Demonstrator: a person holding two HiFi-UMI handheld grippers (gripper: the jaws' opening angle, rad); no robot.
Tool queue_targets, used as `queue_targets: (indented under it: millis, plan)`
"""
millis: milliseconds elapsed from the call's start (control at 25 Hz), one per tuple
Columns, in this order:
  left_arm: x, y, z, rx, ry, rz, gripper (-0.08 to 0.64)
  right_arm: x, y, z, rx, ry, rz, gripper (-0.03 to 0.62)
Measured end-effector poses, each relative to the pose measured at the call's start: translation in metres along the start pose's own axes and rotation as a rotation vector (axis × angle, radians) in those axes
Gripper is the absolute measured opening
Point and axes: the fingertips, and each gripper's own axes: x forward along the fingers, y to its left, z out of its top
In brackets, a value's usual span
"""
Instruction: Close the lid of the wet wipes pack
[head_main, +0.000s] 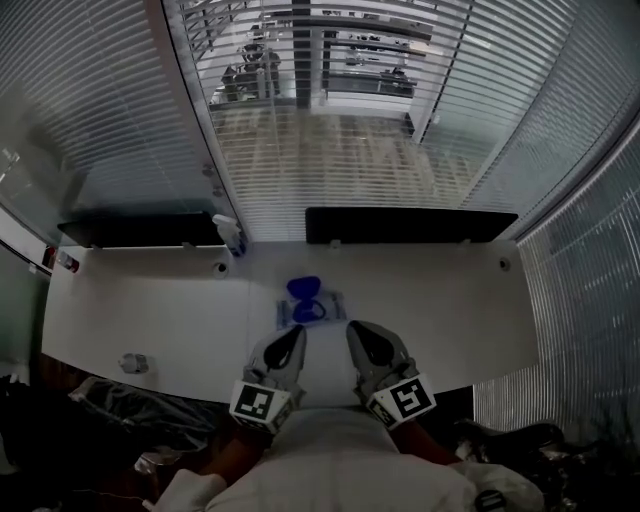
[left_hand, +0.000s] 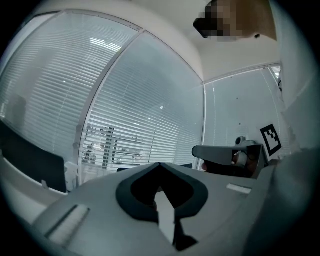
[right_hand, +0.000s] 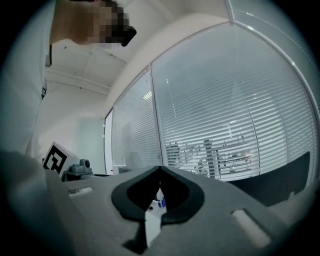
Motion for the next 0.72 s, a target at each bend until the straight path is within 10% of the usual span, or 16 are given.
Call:
queue_targets:
  millis: [720]
  plan:
    - [0.0, 0.029, -0.056, -0.103, 0.143, 0.074, 0.002, 0.015, -0.003, -0.042, -0.011, 0.14, 0.064, 0.04]
